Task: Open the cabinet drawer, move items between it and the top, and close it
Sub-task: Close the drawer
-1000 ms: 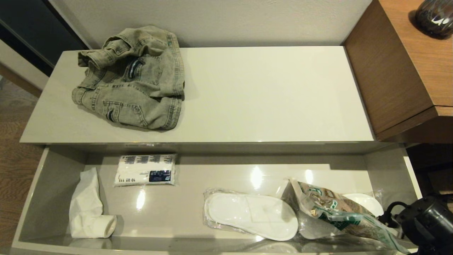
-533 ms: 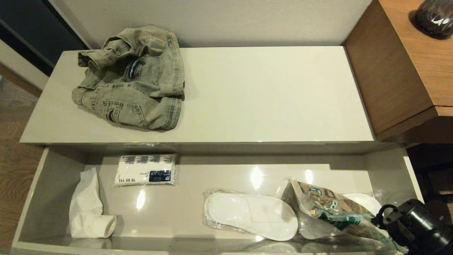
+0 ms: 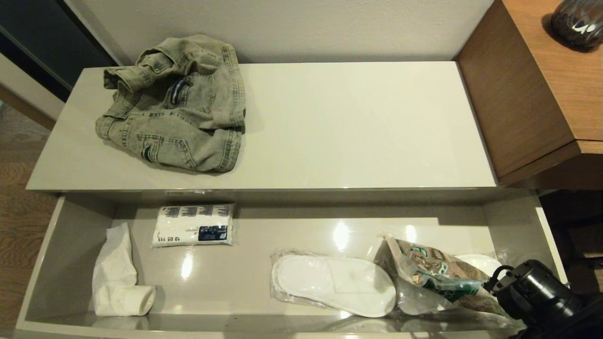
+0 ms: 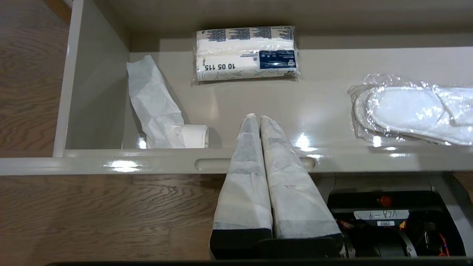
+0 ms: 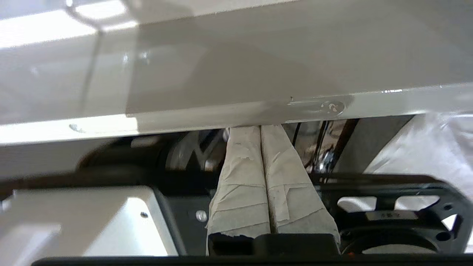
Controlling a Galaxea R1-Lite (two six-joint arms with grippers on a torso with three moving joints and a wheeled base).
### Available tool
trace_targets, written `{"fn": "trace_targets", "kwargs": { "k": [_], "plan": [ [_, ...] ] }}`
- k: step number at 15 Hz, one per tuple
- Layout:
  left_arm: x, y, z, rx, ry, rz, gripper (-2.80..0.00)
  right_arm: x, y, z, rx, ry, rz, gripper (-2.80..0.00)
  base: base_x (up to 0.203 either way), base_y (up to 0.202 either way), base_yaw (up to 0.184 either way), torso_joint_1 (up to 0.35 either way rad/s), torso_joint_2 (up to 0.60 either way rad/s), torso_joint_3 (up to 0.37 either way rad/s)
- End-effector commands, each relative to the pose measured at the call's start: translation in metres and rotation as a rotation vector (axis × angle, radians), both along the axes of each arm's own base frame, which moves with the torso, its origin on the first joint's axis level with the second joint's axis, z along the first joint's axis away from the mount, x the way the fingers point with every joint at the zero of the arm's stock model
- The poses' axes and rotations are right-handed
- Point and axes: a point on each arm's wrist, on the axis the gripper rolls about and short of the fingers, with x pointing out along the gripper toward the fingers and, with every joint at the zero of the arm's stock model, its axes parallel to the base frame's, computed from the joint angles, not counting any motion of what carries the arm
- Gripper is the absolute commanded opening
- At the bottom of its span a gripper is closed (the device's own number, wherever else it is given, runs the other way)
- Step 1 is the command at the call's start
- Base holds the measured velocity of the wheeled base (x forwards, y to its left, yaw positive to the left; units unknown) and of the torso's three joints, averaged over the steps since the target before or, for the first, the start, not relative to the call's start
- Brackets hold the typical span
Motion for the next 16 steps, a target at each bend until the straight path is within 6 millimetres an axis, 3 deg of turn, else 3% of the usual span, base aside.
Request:
{"fn": "trace_targets", "kwargs": {
  "k": [1, 4, 8, 16],
  "plan": [
    [0.0, 0.0, 0.0, 0.0, 0.0, 0.0, -2.8, 0.019, 0.007, 0.021, 0.042, -0.151, -0.037, -2.8, 0.0, 0.0, 0.0, 0.0, 0.0, 0.0],
    [0.0, 0.0, 0.0, 0.0, 0.0, 0.001, -2.8, 0.038, 0.014, 0.043, 0.044, -0.303, -0.088, -2.8, 0.0, 0.0, 0.0, 0.0, 0.0, 0.0],
    [0.0, 0.0, 0.0, 0.0, 0.001, 0.0, -2.8, 0.068, 0.012, 0.09, 0.131, -0.519, -0.18, -2.8, 0.0, 0.0, 0.0, 0.0, 0.0, 0.0],
    [0.0, 0.0, 0.0, 0.0, 0.002, 0.001, -2.8, 0.057, 0.004, 0.143, 0.193, -0.68, -0.169, -2.8, 0.0, 0.0, 0.0, 0.0, 0.0, 0.0]
  ]
}}
